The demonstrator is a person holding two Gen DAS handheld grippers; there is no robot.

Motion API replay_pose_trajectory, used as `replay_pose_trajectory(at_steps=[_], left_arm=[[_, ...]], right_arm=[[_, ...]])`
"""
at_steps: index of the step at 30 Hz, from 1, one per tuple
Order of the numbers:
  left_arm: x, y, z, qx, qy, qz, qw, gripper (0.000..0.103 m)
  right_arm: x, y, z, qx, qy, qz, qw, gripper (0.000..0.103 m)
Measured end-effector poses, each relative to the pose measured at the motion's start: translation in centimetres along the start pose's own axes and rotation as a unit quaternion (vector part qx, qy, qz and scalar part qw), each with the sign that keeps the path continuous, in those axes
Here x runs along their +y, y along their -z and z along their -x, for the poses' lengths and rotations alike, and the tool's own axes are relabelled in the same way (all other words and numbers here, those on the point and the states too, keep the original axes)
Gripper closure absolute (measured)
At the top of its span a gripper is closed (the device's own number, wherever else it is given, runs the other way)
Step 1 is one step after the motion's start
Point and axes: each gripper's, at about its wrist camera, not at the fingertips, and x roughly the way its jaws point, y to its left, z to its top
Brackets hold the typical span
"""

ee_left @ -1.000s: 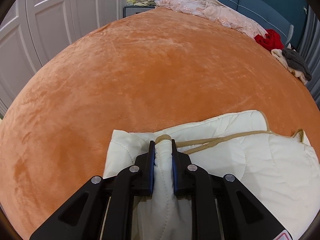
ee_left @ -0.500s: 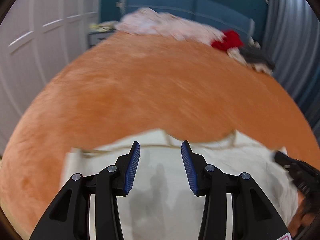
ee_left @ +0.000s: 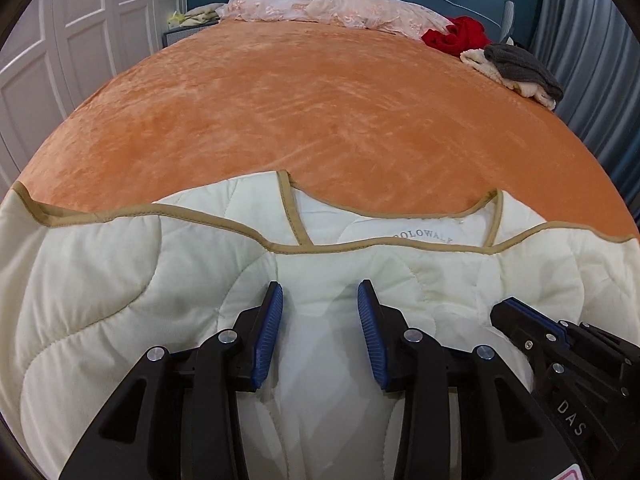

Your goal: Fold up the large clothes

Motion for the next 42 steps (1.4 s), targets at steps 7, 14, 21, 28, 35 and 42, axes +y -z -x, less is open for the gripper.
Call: replay_pose_trajectory(at_steps=[7,14,21,28,35,42], left_arm=[[-0.2,0.3,-0.6,-0.010,-0.007,-0.004,0.9999,0.065],[-0.9,0.6,-0.9,-0.018,-0.027,-0.015,0.9993,0.064],[-1.2,0.7,-1.0,-0.025,-0.037,-0.020,0.9988,0.064],[-1.2,0.5,-1.0,-0.019,-0.035,-0.019,0.9990,0.064],[4.2,-0.1,5.1,-0.022,-0.001,0.064,0.9977,0.055],[12.3,5.6,15.2,-0.031,-0.025,0.147,0.9884,0.028]], right_arm=[[-0.2,0.2,-0.5,-0.005,-0.002,-0.002,1.000,0.103],[-0.3,0.3,-0.6,-0.009,-0.003,0.000,1.000,0.103],[-0.3,0.2,-0.8,-0.012,-0.004,-0.002,1.000,0.103],[-0.4,0.1,-0.8,-0.006,-0.010,-0.008,1.000,0.103],[-2.2,-0.6,5.3,-0.038,0.016,-0.066,0.997,0.087],[2.1,3.5,10.2,0.008,-0.033,-0.020,0.999,0.071]])
